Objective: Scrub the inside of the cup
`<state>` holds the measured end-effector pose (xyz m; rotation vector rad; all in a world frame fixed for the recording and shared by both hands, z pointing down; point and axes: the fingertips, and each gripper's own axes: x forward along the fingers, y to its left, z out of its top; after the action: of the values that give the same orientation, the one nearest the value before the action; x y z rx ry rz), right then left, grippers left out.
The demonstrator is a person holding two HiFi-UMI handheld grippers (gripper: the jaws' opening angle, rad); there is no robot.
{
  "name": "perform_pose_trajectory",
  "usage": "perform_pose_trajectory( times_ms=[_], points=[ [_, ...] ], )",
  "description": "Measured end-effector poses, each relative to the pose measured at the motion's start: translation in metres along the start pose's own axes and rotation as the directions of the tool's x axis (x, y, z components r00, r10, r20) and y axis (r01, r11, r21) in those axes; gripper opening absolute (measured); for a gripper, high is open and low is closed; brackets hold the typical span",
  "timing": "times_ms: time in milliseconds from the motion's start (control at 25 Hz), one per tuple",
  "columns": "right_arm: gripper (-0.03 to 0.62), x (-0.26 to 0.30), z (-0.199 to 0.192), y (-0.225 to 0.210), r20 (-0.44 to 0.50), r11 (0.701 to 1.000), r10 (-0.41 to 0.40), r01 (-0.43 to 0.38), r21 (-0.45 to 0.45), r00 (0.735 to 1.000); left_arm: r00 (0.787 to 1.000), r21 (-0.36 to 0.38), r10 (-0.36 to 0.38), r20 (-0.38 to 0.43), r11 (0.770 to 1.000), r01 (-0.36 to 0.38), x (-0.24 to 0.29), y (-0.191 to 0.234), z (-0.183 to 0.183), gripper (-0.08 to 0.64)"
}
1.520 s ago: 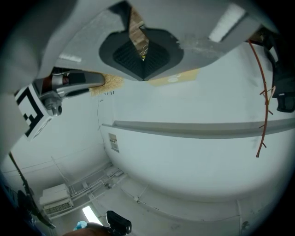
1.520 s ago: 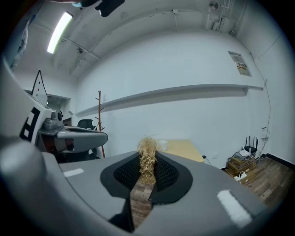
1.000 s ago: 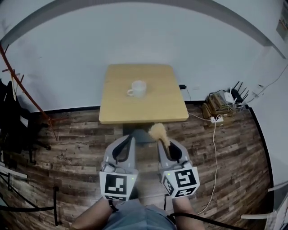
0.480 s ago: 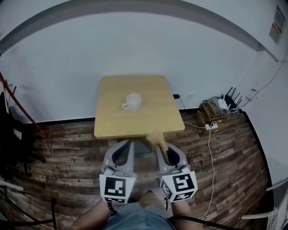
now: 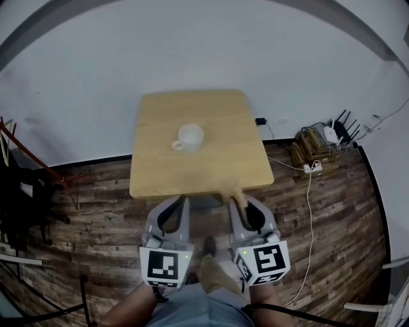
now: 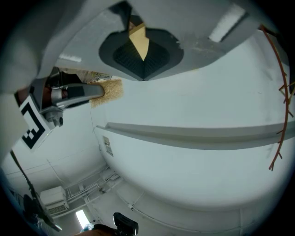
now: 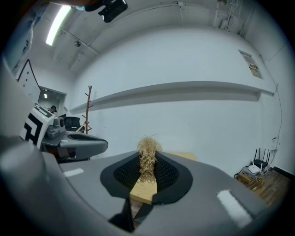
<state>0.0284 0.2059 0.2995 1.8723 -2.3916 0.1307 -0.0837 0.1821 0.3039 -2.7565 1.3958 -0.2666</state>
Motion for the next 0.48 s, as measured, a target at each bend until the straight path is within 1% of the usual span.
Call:
perform_pose_trajectory(
  times_ms=[80,240,320,480],
  points=[
    [0.066,0.019,-0.002,-0.011,-0.007,1.0,0.015,-0.015,0.009,1.0,1.0,0.018,0.007,-0.017,1.0,-0.007,0.021,0.007,-0.003,0.018],
    [0.066,0.053,-0.005,-0.031,-0.025,0.998,0.053,-0.052,0.03,0.998,0.998,-0.021,0.031,-0.057,0.999,-0.033,0.058,0.013,-0.005,0.018],
    [0.066,0.068,-0.006,-0.042,-0.034,0.997,0.07,-0.069,0.039,0.997,0.997,-0.021,0.039,-0.068,0.999,-0.041,0.076,0.015,-0.003,0.018],
    [0.066,0.094,-0.002,-0.064,-0.023,0.994,0.1,-0.099,0.05,0.995,0.997,0.056,0.046,-0.067,0.998,-0.042,0.108,0.021,0.006,0.018]
  ],
)
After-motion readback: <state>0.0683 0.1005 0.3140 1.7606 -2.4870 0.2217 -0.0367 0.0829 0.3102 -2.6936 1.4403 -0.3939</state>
